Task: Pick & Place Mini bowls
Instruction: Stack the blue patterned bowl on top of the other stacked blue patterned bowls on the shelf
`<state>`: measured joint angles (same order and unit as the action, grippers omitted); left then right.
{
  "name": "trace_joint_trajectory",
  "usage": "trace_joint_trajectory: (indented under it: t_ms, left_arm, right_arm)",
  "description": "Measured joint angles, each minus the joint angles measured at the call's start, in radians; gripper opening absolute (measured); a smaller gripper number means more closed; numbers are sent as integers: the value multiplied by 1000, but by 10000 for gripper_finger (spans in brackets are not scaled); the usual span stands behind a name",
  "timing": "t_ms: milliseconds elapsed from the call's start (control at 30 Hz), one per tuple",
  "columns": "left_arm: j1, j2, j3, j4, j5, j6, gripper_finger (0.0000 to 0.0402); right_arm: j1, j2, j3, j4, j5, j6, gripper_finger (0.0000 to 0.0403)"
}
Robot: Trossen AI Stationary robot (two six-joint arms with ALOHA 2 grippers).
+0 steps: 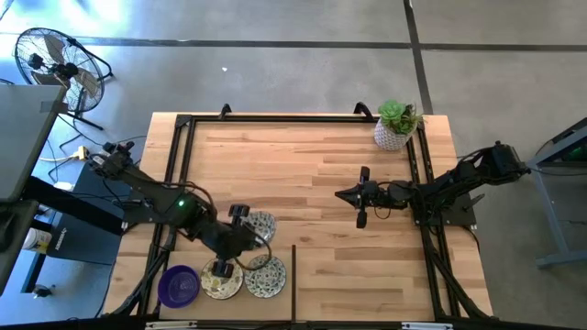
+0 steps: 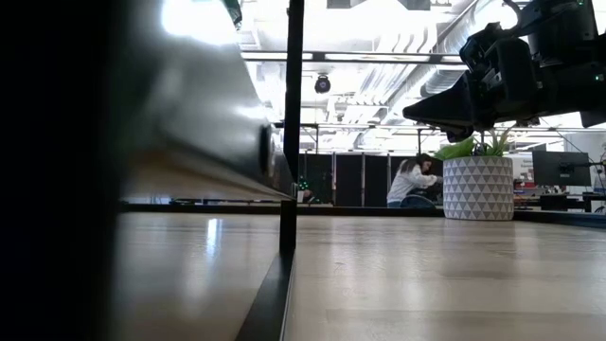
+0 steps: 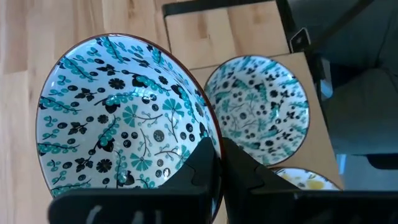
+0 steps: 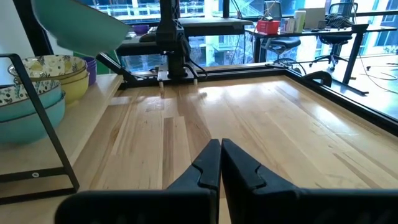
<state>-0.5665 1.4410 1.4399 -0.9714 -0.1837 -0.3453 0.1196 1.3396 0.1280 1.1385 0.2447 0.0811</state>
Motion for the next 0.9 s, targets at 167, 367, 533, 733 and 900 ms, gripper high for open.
trace_joint_trajectory:
  t_ms: [167,367,533,733,900]
  left_arm:
    - [-53,2,0,21,-49,-25,5]
    - [-105,39,1,30,-102,-54,5]
    - [-147,73,1,37,-136,-59,5]
    - [-183,94,1,76,-170,-54,5]
    - [-194,118,1,106,-168,-60,5]
  right_arm:
    - [0,0,0,0,0,0,1]
    - [0,0,0,0,0,0,2]
    - [0,0,0,-6,3,5,2]
    - [0,0,0,-6,14,5,1]
    - [0,0,0,-6,27,7,1]
